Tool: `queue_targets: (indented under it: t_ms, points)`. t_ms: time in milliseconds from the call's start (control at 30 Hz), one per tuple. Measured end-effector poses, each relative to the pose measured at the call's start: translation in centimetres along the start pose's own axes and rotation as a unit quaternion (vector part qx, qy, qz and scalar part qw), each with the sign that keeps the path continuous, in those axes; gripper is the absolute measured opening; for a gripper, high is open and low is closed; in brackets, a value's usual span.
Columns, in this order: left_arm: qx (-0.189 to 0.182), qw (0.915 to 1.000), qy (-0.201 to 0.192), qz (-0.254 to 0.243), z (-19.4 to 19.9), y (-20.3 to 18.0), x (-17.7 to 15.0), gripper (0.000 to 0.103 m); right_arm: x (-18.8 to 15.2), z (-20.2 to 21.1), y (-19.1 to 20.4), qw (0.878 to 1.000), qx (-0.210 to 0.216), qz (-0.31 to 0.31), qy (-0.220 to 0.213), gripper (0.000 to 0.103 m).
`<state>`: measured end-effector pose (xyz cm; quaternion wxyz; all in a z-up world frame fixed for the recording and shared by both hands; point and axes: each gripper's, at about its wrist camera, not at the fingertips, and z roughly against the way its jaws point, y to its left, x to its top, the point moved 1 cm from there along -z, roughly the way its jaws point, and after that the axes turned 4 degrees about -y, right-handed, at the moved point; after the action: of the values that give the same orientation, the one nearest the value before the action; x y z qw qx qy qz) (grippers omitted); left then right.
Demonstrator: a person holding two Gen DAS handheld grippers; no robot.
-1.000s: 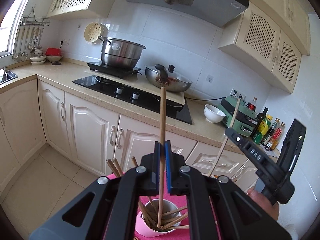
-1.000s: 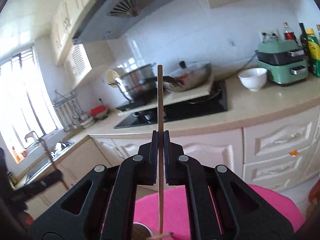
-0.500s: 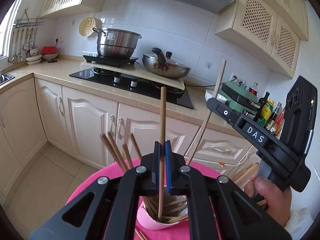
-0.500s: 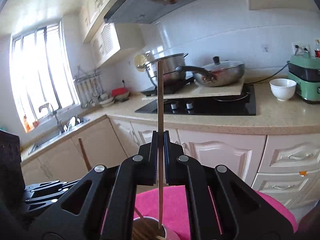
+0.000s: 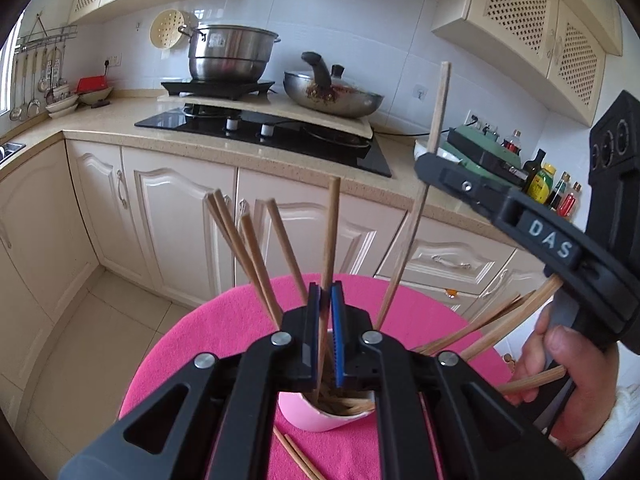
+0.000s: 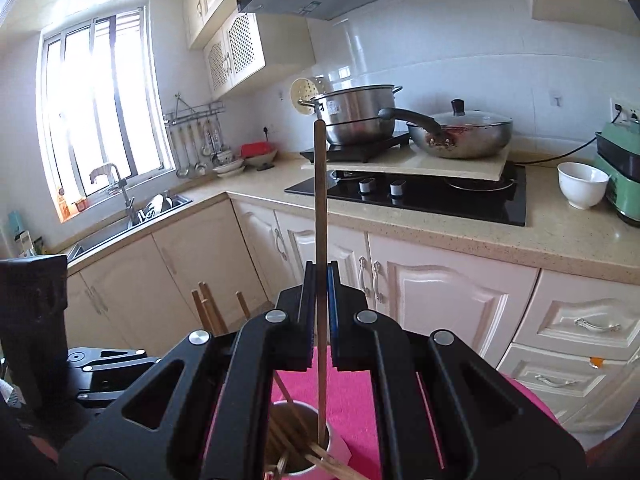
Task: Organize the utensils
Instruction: 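Lift both held chopsticks and lower them into the pink cup, then open the left gripper to drop its chopstick in the cup while the right gripper releases its own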
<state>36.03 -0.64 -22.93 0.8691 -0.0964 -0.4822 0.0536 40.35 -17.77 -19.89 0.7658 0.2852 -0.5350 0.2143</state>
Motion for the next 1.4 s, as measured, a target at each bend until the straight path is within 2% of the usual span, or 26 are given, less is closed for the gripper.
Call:
queue_targets:
  t_ms: [100,200,367,500,1067,1400]
  points:
    - [0.004,0.9998,0.020,0.007,-0.5,0.0,-0.2,0.009,-0.1,0.2,-0.1,1.000,0.002,0.005,0.007,0.006]
    - [0.005,0.9996,0.024,0.010,-0.5,0.0,-0.3,0.026,-0.4,0.5,-0.3,1.000,0.005,0.006,0.015,0.006]
    - [0.012,0.9996,0.024,0.013,-0.3,-0.2,-0.3,0.028,-1.1,0.9,-0.1,0.999,0.006,0.011,0.030,0.006]
    - [0.020,0.9994,0.019,0.021,0.1,-0.1,-0.2,0.036,-1.7,0.7,0.1,0.999,0.008,0.015,0.044,0.006]
    - [0.075,0.9970,0.009,0.017,1.3,0.0,0.1,0.037,-3.2,1.0,0.1,0.997,0.015,0.005,0.076,0.008]
    - [0.080,0.9967,0.001,0.015,2.9,-0.2,0.0,0.037,-3.2,2.6,0.5,0.997,0.016,-0.004,0.077,0.009]
